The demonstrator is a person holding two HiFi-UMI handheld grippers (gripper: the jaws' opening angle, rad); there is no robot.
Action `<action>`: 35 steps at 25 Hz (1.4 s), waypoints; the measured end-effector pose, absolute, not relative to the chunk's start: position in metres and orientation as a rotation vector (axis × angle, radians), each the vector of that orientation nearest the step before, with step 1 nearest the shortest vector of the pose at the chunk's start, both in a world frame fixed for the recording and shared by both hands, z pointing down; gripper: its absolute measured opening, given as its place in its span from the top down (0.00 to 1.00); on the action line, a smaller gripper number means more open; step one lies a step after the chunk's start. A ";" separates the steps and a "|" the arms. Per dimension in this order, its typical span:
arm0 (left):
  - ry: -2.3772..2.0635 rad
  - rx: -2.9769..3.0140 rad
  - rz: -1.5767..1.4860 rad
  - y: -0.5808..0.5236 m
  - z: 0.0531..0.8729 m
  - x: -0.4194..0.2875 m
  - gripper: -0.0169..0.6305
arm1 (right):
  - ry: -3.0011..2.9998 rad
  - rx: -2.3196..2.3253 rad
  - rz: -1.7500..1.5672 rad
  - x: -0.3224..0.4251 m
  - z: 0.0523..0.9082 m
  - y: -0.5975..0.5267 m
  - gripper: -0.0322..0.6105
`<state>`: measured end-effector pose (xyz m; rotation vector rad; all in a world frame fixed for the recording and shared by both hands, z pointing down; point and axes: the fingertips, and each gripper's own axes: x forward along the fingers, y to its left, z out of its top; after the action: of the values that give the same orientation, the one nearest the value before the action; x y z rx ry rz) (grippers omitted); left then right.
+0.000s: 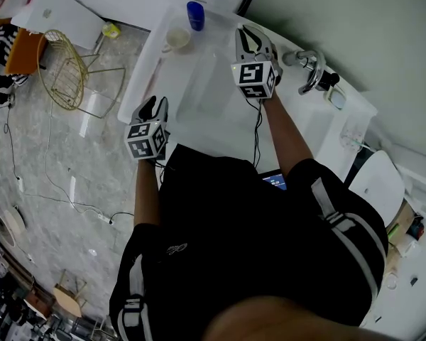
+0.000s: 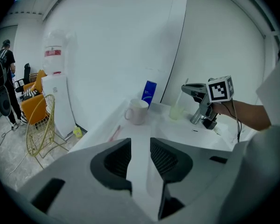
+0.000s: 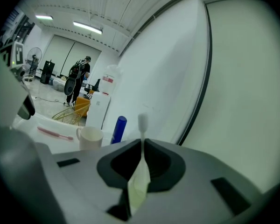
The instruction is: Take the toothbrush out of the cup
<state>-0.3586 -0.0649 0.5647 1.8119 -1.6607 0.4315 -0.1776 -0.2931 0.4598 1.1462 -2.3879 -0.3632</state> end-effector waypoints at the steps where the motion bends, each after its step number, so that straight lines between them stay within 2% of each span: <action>1: -1.664 1.815 0.428 -0.065 0.563 -0.359 0.76 | -2.408 1.144 -0.380 -0.180 0.452 -0.290 0.91; 12: -1.701 1.801 0.373 -0.051 0.562 -0.366 0.77 | -2.634 1.047 -0.486 -0.227 0.392 -0.232 0.91; 21: -1.755 1.759 0.348 -0.027 0.559 -0.381 0.77 | -2.795 0.867 -0.256 -0.270 0.403 -0.184 0.91; 29: -1.801 1.691 0.321 0.001 0.562 -0.396 0.77 | -2.812 0.713 0.590 -0.307 0.468 -0.143 0.91; 35: -1.829 1.678 0.303 0.007 0.556 -0.406 0.77 | -2.704 0.624 0.941 -0.330 0.498 -0.113 0.91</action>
<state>-0.4063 0.0066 0.5562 1.6782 -1.8289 0.3034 -0.3301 -0.1127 0.4976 0.6239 -2.7044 0.9410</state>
